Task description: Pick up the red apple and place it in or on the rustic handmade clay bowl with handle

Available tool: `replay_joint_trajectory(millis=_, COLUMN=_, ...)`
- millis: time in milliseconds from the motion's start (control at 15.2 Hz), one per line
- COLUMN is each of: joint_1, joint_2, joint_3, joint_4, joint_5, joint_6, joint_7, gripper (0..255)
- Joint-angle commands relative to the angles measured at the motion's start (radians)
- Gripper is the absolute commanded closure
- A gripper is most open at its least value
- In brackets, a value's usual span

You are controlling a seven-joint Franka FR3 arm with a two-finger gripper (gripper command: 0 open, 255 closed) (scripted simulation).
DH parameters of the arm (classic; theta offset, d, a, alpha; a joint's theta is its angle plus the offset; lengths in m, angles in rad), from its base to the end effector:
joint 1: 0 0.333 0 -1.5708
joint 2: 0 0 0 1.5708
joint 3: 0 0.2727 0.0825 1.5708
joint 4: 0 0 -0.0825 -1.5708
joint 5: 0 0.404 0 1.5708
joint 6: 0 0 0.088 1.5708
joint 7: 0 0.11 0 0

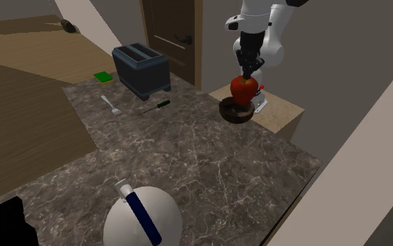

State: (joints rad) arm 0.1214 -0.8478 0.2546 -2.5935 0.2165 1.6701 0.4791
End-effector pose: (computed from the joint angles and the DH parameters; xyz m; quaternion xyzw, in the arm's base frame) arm 0.3164 0.1436 0.4601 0.9925 -0.1131 -0.0453 0.0052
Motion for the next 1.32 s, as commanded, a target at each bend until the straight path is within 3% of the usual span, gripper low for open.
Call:
replay_joint_trajectory(millis=0, joint_1=0.000, joint_2=0.000, joint_3=0.000, joint_4=0.000, joint_5=0.000, joint_6=0.001, joint_7=0.000, gripper=255)
replay_joint_trajectory(millis=66, joint_1=0.000, joint_2=0.000, joint_3=0.000, joint_4=0.000, joint_5=0.000, joint_6=0.001, joint_7=0.000, gripper=255)
replay_joint_trajectory(millis=132, joint_1=0.000, joint_2=0.000, joint_3=0.000, joint_4=0.000, joint_5=0.000, joint_6=0.001, joint_7=0.000, gripper=0)
replay_joint_trajectory(millis=462, joint_1=0.000, joint_2=0.000, joint_3=0.000, joint_4=0.000, joint_5=0.000, joint_6=0.001, joint_7=0.000, gripper=0)
replay_joint_trajectory(millis=726, joint_1=-0.012, joint_2=0.027, joint_3=-0.021, joint_4=0.140, joint_5=-0.022, joint_6=-0.113, joint_7=0.004, gripper=0)
replay_joint_trajectory(millis=1254, joint_1=-0.012, joint_2=0.027, joint_3=-0.021, joint_4=0.140, joint_5=-0.022, joint_6=-0.113, joint_7=0.004, gripper=0)
